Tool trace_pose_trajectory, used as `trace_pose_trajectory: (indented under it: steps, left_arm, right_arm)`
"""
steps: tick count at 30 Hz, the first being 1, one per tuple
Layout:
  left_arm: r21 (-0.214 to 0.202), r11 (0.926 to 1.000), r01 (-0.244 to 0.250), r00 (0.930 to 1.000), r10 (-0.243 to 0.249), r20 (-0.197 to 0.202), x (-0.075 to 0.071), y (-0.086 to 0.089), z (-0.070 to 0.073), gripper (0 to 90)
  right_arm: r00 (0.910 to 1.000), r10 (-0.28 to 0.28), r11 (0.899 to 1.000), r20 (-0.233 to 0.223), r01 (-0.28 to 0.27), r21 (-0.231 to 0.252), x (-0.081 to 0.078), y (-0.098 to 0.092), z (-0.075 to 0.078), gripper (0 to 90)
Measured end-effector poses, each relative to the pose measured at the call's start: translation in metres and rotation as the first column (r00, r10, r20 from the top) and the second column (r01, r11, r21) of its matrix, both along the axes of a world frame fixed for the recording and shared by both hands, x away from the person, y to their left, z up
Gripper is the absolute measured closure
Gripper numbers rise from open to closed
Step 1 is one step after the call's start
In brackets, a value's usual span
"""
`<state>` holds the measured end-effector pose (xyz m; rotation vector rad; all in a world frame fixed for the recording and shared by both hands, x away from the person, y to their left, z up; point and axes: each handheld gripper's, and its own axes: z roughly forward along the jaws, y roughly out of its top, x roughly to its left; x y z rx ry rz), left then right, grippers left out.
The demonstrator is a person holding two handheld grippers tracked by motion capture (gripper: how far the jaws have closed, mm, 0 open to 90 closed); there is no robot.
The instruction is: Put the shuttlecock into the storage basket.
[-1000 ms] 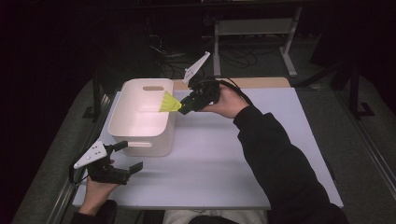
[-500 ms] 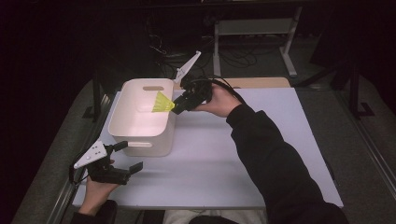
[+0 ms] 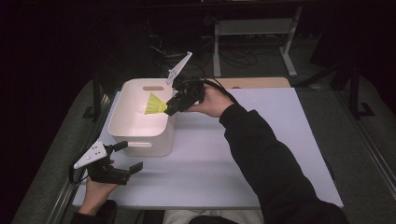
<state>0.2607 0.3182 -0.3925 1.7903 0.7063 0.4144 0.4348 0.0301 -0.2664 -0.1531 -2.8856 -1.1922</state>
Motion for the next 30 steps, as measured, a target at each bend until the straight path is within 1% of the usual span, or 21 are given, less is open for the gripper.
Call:
trace_pose_trajectory:
  steps: [7, 18, 23, 24, 30]
  left_arm:
    - [0.000, 1.0000, 0.000, 1.0000, 0.000, 0.000, 0.000, 0.000, 0.000, 0.0]
    - [-0.002, 1.0000, 0.001, 1.0000, -0.001, 0.000, 0.000, 0.000, 0.000, 0.0]
    - [-0.001, 1.0000, 0.001, 1.0000, -0.001, 0.001, 0.000, 0.000, 0.000, 0.0]
    - [-0.002, 1.0000, 0.001, 1.0000, -0.001, 0.001, 0.000, 0.000, 0.000, 0.0]
    - [-0.002, 1.0000, 0.001, 1.0000, -0.001, 0.001, 0.000, 0.000, 0.000, 0.0]
  right_arm:
    - [0.9999, 0.014, 1.000, 0.000, -0.014, -0.005, -0.001, 0.009, 0.000, 62.9]
    - [0.9992, 0.039, 0.999, -0.012, -0.039, -0.009, -0.002, 0.024, -0.007, 62.9]
    - [0.9989, 0.043, 0.999, -0.019, -0.043, -0.012, -0.002, 0.027, -0.011, 62.9]
    - [0.9986, 0.045, 0.999, -0.027, -0.045, -0.014, -0.002, 0.030, -0.015, 62.9]
    - [0.9981, 0.049, 0.999, -0.037, -0.050, -0.010, -0.001, 0.036, -0.023, 62.9]
